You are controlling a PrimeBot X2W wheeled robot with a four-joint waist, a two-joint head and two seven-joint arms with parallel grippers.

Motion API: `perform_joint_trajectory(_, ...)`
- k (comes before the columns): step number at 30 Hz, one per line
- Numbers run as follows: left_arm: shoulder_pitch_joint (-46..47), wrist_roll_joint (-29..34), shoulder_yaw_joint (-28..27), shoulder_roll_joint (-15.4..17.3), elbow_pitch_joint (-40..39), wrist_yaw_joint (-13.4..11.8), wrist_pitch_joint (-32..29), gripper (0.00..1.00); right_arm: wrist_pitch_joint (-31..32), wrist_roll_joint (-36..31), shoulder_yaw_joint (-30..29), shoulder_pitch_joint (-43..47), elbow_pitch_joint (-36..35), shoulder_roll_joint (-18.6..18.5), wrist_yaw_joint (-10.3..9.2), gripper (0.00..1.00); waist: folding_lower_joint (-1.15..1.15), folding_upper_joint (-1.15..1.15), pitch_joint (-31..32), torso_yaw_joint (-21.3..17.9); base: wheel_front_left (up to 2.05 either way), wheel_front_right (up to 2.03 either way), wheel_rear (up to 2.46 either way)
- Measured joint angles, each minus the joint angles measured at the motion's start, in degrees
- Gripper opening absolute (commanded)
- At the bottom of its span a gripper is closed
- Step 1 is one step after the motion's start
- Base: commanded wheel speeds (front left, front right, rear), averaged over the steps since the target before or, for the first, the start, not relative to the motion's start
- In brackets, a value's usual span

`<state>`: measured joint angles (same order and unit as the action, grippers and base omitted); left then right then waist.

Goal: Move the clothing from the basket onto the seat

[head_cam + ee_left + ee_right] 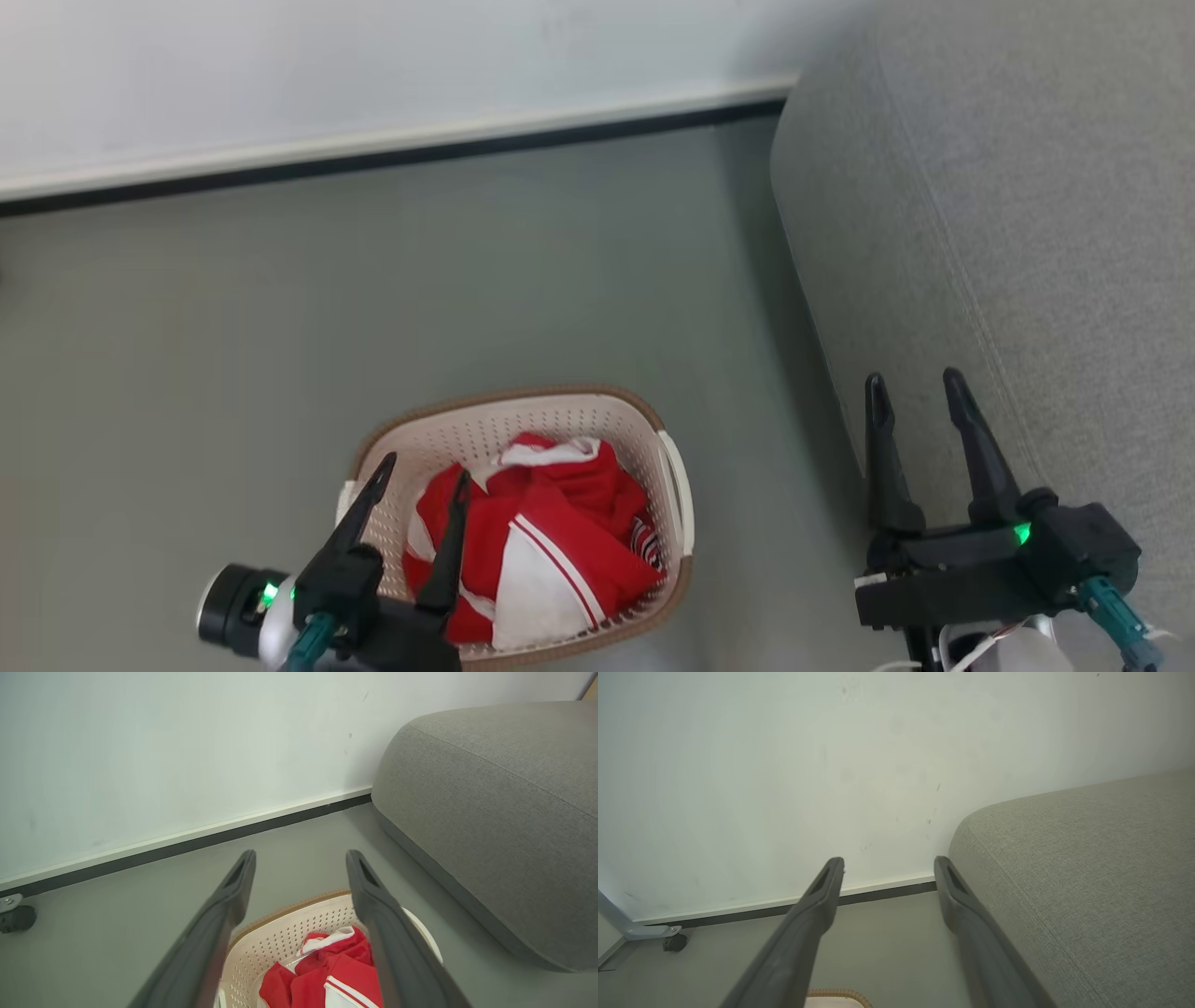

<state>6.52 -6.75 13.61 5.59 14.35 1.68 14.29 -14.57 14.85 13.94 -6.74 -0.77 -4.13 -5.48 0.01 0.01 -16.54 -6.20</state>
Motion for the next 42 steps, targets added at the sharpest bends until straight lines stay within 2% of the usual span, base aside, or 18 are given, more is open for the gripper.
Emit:
perform_joint_trajectory(11, 8.70, 3.11, 3.46, -0.19, 7.70, 1.89, -1.68, 1.00, -0.13, -0.74, -1.04, -6.21, -2.90, 0.14, 0.00, 1.00, 0.00, 0.00, -9.18, -3.15, 0.00, 0.00, 0.00)
perform_joint_trajectory(22, 15.61, 4.42, 3.99, 1.08, 14.86, 2.71, -3.66, 1.00, -0.14, -0.70, -0.16, -11.49, -4.94, 0.70, 0.00, 1.00, -0.01, 0.01, -18.57, -6.30, 0.00, 0.00, 0.00)
perform_joint_trajectory(35, 25.07, 3.48, 1.91, 2.70, 20.54, 3.47, -6.12, 1.00, -0.14, -0.66, -0.80, -16.53, -7.17, 1.01, -0.07, 1.00, 0.00, 0.01, -30.67, -8.95, 0.00, 0.00, 0.00)
perform_joint_trajectory(42, 27.01, 3.48, 1.96, 2.79, 23.75, 3.89, -6.12, 1.00, -0.14, -0.65, -0.88, -17.89, -6.05, 1.08, -0.09, 1.00, -0.01, 0.00, -34.53, -9.40, 0.00, 0.00, 0.00)
